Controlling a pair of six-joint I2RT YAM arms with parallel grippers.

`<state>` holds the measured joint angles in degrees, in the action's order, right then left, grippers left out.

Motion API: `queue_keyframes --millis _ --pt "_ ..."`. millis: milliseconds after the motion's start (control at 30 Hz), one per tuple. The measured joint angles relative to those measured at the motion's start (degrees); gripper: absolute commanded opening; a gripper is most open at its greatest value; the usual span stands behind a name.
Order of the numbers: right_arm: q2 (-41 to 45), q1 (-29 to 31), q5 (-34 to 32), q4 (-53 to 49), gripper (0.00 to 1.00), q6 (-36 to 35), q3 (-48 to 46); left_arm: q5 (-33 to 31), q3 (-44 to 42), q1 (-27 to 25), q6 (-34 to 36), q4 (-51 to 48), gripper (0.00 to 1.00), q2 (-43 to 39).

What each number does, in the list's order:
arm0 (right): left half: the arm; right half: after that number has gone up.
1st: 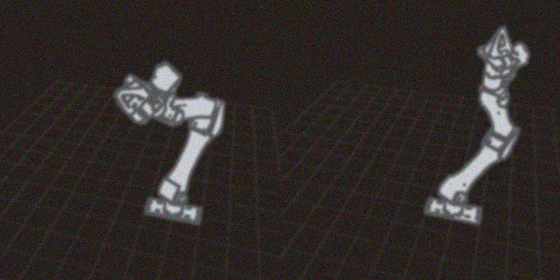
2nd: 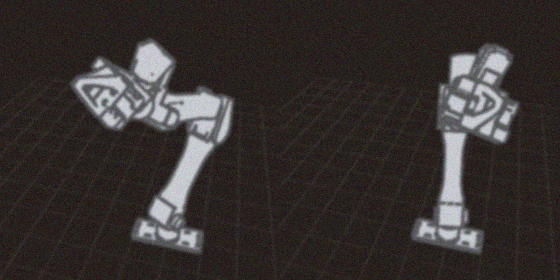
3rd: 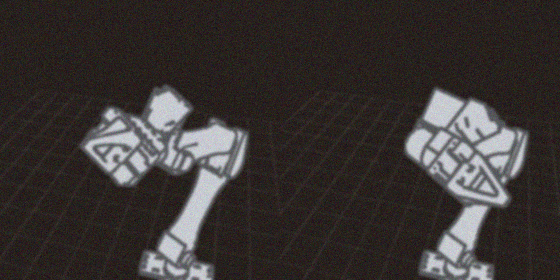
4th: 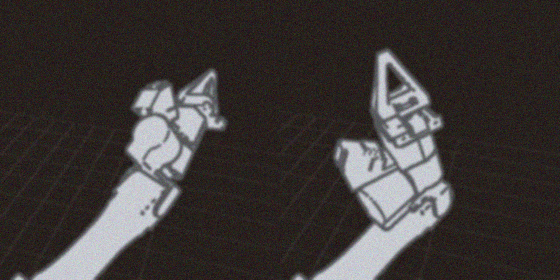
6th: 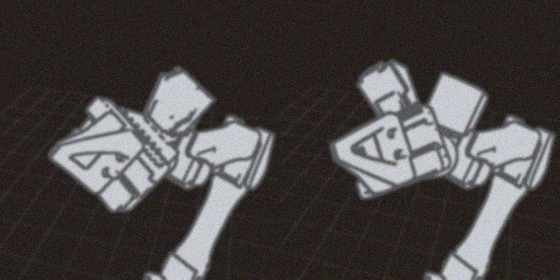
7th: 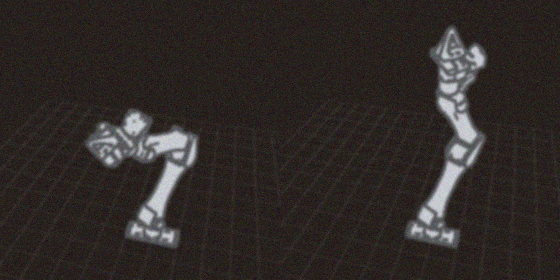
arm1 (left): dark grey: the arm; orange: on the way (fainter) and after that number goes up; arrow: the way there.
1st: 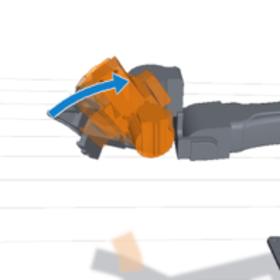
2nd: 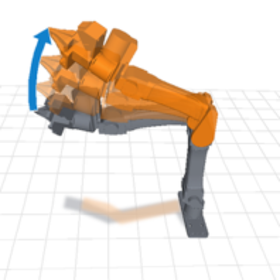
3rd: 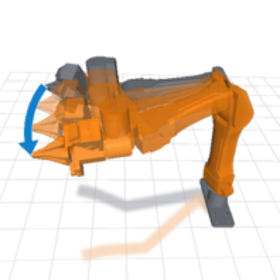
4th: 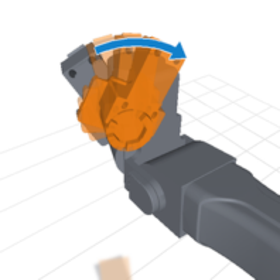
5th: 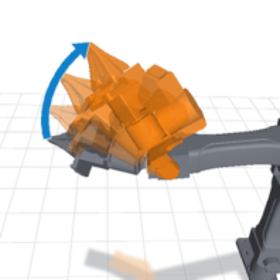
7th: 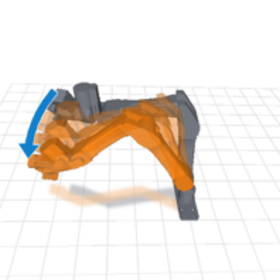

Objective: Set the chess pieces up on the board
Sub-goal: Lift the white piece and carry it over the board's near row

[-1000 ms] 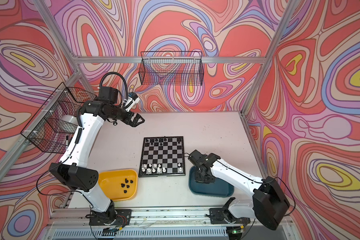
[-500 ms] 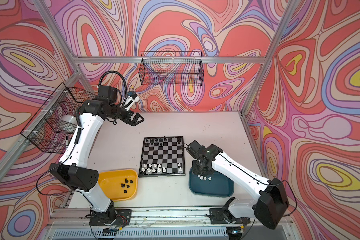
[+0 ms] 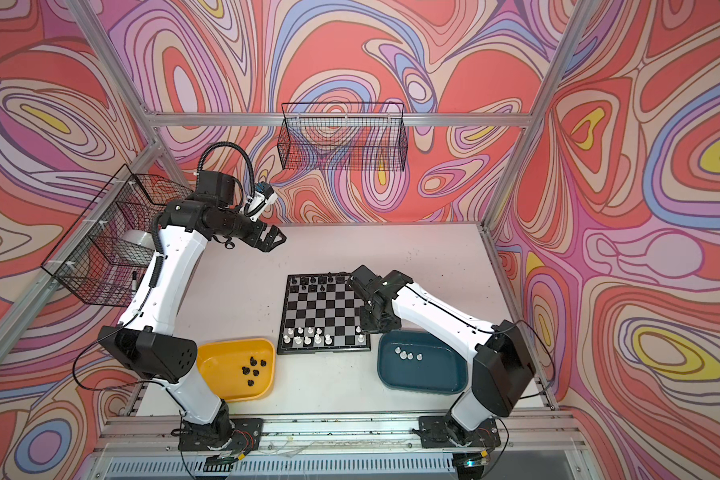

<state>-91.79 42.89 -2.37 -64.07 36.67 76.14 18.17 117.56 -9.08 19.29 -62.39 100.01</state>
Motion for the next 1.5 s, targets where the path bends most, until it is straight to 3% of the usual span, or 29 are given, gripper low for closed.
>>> queue_keyframes --millis 533,1500 --pt "-9.5 4.5 3.8 5.0 0.03 -1.3 4.9 -2.1 -4.3 5.4 -2.4 2.7 1.00 -2.1" --pt "-17.0 5.1 4.2 8.0 0.04 -2.3 5.5 -1.0 -6.5 5.8 -3.3 3.1 1.00 -3.2"
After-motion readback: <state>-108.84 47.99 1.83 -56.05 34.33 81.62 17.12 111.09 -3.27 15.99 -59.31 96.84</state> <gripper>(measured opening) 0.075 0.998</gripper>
